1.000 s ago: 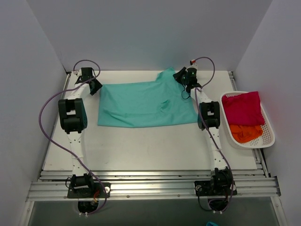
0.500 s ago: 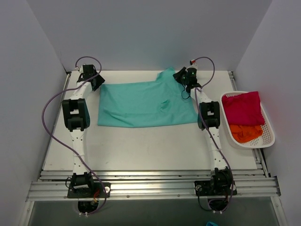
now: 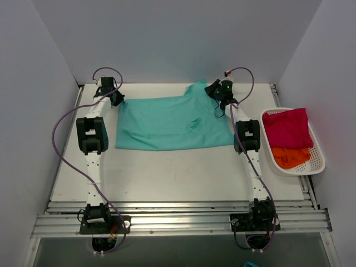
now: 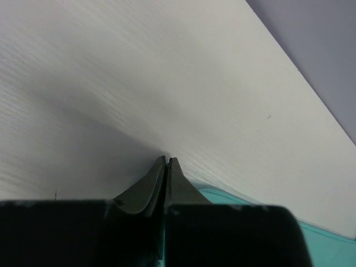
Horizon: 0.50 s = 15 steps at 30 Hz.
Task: Fold and stack the t-shirts
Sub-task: Grap the side of the flattened tshirt furthest away from the robot with both arms
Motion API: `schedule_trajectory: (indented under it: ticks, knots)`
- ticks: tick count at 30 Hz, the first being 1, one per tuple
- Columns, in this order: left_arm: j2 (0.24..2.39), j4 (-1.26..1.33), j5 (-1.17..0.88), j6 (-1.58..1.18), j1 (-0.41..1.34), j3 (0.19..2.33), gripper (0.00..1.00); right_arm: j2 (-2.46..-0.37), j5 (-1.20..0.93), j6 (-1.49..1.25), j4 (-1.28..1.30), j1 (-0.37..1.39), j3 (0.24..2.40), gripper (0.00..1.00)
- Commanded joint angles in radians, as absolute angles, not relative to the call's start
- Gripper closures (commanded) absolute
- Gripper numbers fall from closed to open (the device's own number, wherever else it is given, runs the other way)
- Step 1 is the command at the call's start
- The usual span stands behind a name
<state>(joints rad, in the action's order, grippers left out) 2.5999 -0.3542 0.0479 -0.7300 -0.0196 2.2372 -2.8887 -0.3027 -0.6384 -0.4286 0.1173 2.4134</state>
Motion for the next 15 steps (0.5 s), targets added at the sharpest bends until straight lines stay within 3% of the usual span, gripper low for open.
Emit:
schedule_trajectory:
  ticks: [1,15]
  knots:
    - [2.619,-0.399,0.061,-0.724,-0.018,2.258,0.98,-2.870,-0.307,-0.620,-0.429,0.110,2.393,1.00]
    - [2.476,-0.307,0.083,-0.649,-0.014,2.155,0.98,-2.660,-0.345,-0.577,-0.750,0.117,2.097,1.00]
